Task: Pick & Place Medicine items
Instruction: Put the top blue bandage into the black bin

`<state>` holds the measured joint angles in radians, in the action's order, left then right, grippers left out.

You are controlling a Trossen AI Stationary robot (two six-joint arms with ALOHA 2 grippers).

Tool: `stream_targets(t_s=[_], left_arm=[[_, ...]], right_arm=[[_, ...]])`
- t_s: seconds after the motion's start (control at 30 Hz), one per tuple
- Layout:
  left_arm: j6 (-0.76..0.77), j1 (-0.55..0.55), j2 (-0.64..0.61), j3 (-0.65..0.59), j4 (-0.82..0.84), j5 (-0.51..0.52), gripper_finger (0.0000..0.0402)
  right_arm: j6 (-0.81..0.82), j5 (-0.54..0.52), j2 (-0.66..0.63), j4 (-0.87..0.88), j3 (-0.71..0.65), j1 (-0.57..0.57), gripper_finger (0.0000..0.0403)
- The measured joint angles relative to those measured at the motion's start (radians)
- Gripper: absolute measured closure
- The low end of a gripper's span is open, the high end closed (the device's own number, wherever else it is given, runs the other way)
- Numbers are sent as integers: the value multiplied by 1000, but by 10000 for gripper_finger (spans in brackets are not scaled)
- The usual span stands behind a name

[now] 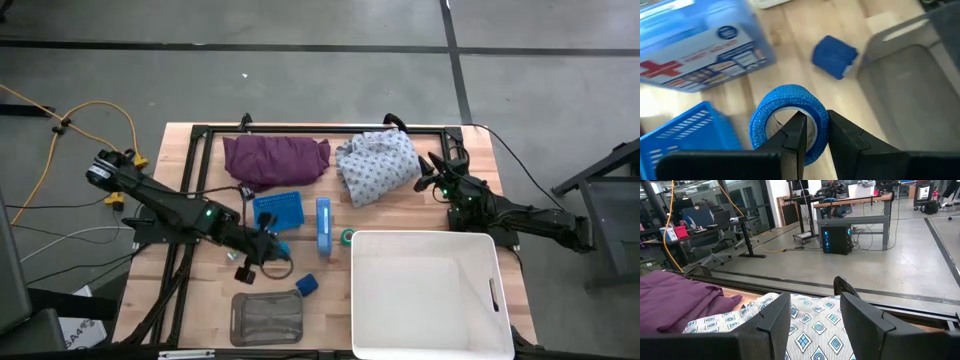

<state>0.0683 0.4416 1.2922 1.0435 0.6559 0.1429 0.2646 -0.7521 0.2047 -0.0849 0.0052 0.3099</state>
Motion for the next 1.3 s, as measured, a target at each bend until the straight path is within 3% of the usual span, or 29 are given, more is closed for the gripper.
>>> stream_targets(t_s=[0.57,0.87,1.3], left_arm=[[182,295,1,0,-23,17,339],[227,309,54,2,-86,15,339],[315,307,237,18,-145,-57,339]], right_arm=[[0,0,0,0,0,0,243],[0,0,0,0,0,0,243],[0,0,0,0,0,0,243]])
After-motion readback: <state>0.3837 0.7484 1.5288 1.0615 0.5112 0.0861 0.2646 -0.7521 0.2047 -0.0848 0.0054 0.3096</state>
